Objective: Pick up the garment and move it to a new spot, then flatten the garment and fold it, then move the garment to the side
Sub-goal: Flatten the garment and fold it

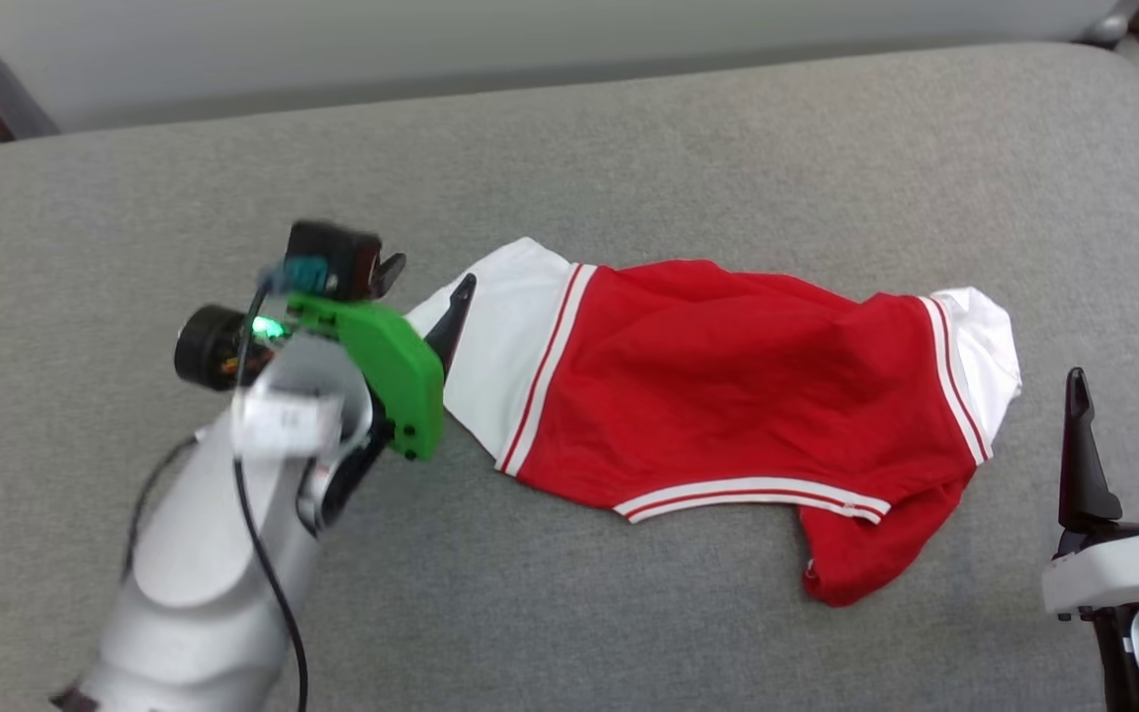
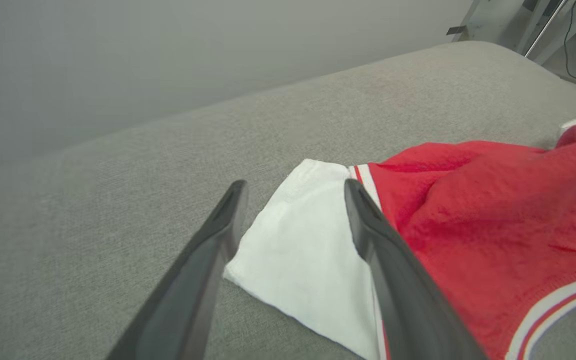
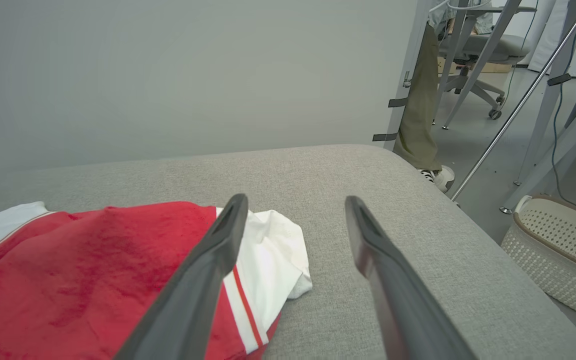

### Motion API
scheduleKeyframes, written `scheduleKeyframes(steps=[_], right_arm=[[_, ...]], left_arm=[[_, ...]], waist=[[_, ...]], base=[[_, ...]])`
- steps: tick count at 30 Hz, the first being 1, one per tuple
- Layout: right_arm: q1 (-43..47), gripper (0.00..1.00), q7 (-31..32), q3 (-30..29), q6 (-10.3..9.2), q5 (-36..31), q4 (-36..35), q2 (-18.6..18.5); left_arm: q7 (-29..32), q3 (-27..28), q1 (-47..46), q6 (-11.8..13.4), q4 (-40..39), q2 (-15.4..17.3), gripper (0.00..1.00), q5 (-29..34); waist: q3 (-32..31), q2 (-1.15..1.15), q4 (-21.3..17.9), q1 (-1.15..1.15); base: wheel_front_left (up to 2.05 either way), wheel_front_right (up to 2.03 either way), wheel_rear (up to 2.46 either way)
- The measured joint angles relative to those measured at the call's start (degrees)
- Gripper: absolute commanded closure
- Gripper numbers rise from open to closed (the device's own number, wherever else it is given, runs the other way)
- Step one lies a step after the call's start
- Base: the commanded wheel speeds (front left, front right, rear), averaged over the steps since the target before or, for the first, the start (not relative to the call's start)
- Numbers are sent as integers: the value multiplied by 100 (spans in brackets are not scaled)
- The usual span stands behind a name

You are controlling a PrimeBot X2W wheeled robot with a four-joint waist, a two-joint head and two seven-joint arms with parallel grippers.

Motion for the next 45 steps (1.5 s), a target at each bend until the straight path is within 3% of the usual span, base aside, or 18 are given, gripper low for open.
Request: scheduleKeyframes(steps=[4, 8, 12, 19, 20, 21, 29, 36, 45], right_arm=[[-74, 0, -66, 53, 0, -42, 19, 18], [-176, 0, -164, 153, 1, -48, 103, 45], [-245, 0, -258, 202, 0, -49, 216, 67], [-310, 0, -364, 204, 0, -60, 375, 93], [-319, 0, -385, 204, 0, -73, 393, 93], [-320, 0, -393, 203, 0, -93, 415, 93], [-324, 0, -393, 213, 0, -156, 542, -5], [-281, 0, -253, 218, 0, -199, 564, -75], [-78, 0, -38, 280, 0, -216, 543, -159]], left_arm=[[1651, -414, -667, -7, 259, 490, 0, -510], [2641, -520, -1086, -7, 584, 805, 0, -823], [2998, -595, -1260, -7, 917, 1010, 0, -747], [2903, -567, -1259, 2, 1260, 1001, 0, -820], [2911, -566, -1258, 2, 1295, 1002, 20, -856], [2914, -565, -1258, 2, 1311, 1012, 100, -886], [2294, -364, -1080, 73, 1391, 1000, 100, -1073], [1844, 65, -580, 242, 1091, 1274, 100, -1357], [1995, 378, 690, 477, 396, 1655, 100, -1744]], waist=[[212, 0, -147, 0], [407, 0, -302, 0], [572, 0, -463, 0], [790, 0, -649, 0], [812, 0, -665, 0], [826, 0, -674, 0], [700, 0, -539, 0], [409, 0, -244, 0], [-3, 0, 341, 0]], base=[[0, 0, 0], [0, 0, 0], [0, 0, 0], [0, 0, 0], [0, 0, 0], [0, 0, 0], [0, 0, 0], [0, 0, 0], [0, 0, 0]])
